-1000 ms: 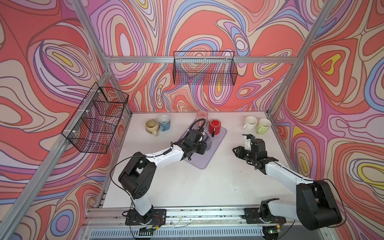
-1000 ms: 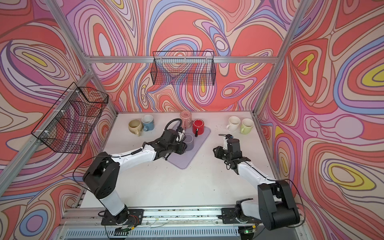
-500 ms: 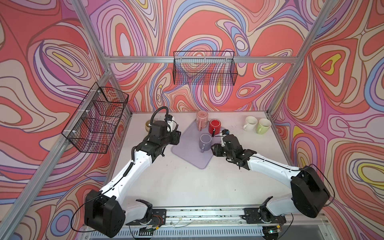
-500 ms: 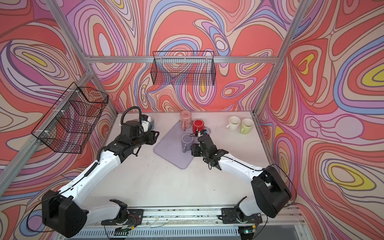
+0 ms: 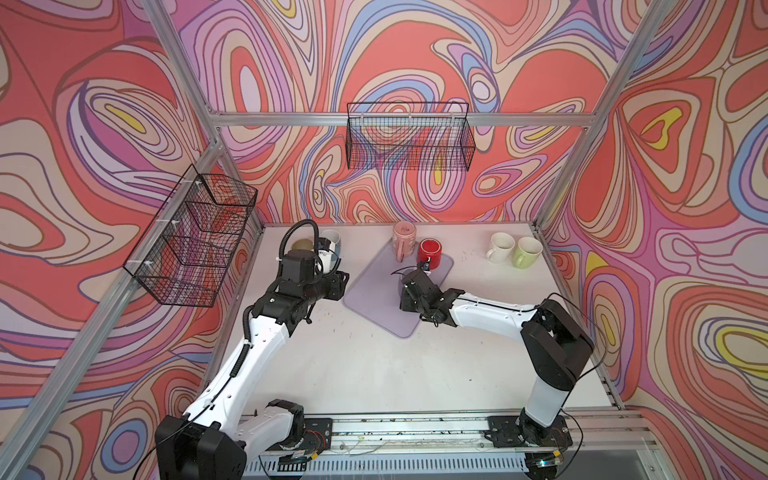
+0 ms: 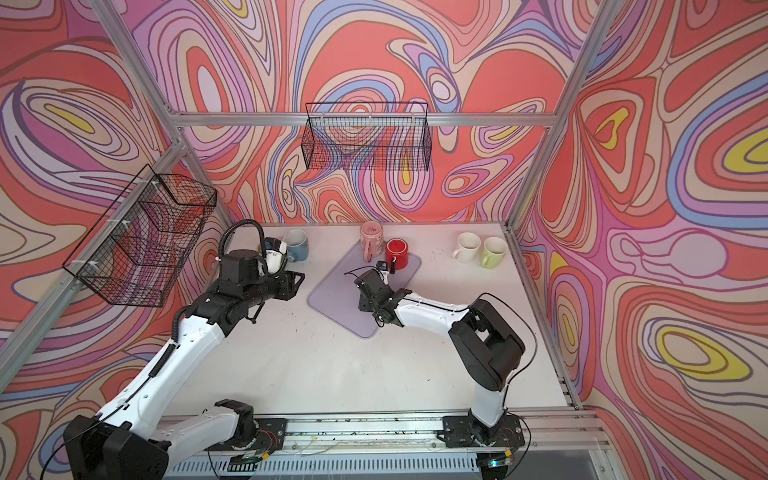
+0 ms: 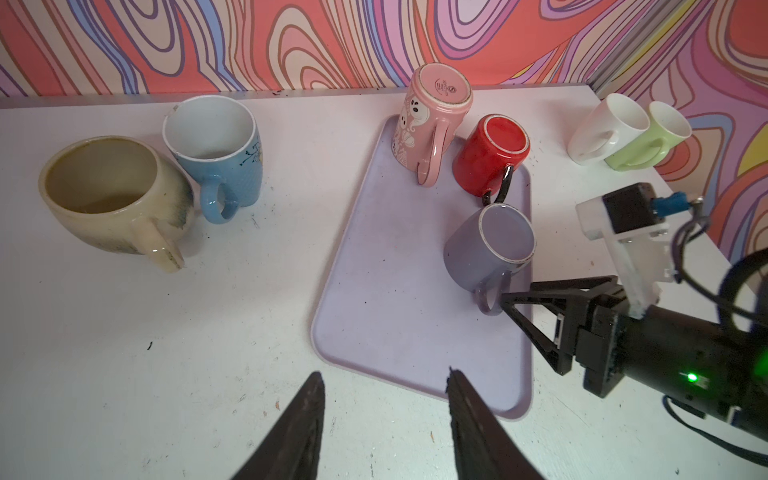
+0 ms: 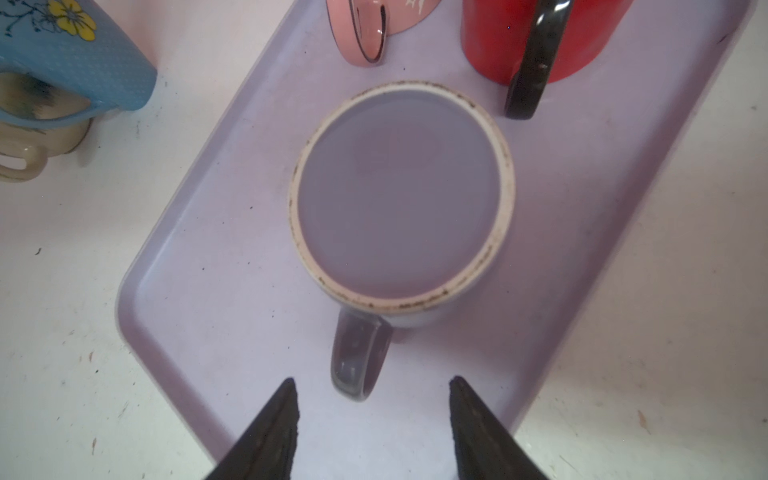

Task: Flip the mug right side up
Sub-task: 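Lower the right gripper onto the upside-down grey mug on the tray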

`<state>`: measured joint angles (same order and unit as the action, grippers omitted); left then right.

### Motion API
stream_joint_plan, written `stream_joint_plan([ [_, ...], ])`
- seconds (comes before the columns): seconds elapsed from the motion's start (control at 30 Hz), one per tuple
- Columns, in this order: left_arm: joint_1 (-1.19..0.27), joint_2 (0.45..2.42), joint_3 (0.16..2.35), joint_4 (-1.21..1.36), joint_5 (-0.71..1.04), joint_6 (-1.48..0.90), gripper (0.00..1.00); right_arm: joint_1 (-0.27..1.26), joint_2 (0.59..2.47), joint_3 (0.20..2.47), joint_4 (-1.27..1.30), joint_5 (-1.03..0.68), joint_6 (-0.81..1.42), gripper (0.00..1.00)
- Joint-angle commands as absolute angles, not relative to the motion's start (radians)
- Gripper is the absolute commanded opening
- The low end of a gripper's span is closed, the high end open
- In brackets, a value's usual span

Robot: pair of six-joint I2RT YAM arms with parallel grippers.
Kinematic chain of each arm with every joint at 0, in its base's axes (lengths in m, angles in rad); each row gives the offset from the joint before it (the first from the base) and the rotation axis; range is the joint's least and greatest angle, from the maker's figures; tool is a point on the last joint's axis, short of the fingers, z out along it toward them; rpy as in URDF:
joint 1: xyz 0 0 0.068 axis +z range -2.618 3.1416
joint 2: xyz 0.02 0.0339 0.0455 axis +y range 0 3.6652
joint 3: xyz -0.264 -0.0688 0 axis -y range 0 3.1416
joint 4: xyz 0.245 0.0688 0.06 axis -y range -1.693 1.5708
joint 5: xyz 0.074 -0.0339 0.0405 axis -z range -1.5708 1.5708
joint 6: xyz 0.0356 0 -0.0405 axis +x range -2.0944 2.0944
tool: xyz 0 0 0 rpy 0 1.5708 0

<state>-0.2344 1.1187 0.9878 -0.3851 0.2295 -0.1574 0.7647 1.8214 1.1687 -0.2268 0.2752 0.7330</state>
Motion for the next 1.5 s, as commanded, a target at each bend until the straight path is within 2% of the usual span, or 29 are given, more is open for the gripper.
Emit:
stream_joint_plan([
  [0.0, -0.221, 1.097, 0.969, -0.369, 0.276, -0.17, 0.51, 0.765, 1.871, 1.207, -0.259, 0.302, 0.775, 0.58],
  [0.33, -0.217, 1.102, 0.962, -0.359, 0.298, -0.182, 0.5, 0.765, 1.948, 1.266, -0.299, 0.337, 0.808, 0.52],
  [0.57, -0.216, 1.104, 0.96, -0.358, 0.3, -0.183, 0.5, 0.742, 1.929, 1.239, -0.348, 0.36, 0.786, 0.36],
  [0.67, -0.215, 1.107, 0.96, -0.358, 0.302, -0.183, 0.5, 0.725, 1.906, 1.217, -0.345, 0.34, 0.759, 0.34],
  [0.97, -0.215, 1.109, 0.96, -0.36, 0.3, -0.178, 0.5, 0.684, 1.94, 1.281, -0.358, 0.205, 0.539, 0.35],
  [1.47, -0.214, 1.109, 0.959, -0.364, 0.294, -0.172, 0.49, 0.672, 1.991, 1.278, -0.327, 0.206, 0.527, 0.29],
])
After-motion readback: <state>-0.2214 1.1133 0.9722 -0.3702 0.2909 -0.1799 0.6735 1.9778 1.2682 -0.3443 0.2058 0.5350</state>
